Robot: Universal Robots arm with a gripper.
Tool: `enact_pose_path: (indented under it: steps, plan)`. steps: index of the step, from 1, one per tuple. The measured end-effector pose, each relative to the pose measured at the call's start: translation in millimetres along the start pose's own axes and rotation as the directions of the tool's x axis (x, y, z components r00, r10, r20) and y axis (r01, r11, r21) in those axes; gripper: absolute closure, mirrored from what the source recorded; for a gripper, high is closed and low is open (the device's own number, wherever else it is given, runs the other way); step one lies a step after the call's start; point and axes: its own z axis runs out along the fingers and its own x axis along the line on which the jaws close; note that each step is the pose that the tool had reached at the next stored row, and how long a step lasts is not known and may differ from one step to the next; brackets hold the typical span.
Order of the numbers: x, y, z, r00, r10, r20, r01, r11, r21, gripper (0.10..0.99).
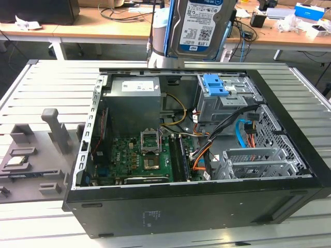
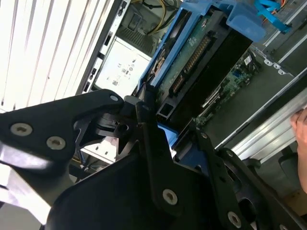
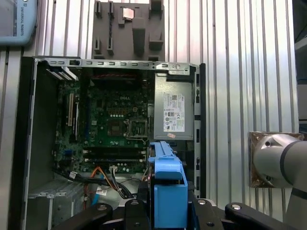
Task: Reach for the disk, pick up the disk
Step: 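Pick up the disk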
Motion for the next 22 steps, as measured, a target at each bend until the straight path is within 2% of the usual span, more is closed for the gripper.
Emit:
enact_pose_path:
  steps: [2,4,6,10,16,22]
  plan:
    - [1.1,-0.7,6.0,1.0000,0.000,0.0000,0.000,1.0000,0.000,0.722]
    - [3.9,-0.9,8.0,1.0000,0.000,-0.0005,0.000,1.0000,0.000,0.722]
    - [12.1,-1.0,10.7,1.0000,0.000,-0.0005,0.000,1.0000,0.000,0.722]
    - [24.8,-1.0,12.5,1.0000,0.000,-0.0041,0.000,1.0000,0.000,0.722]
    - [37.3,-0.9,14.0,1.0000,0.000,-0.0049,0.000,1.0000,0.000,0.722]
    - [62.6,-0.5,14.0,1.0000,0.001,-0.0055,-0.001,1.0000,0.000,0.722]
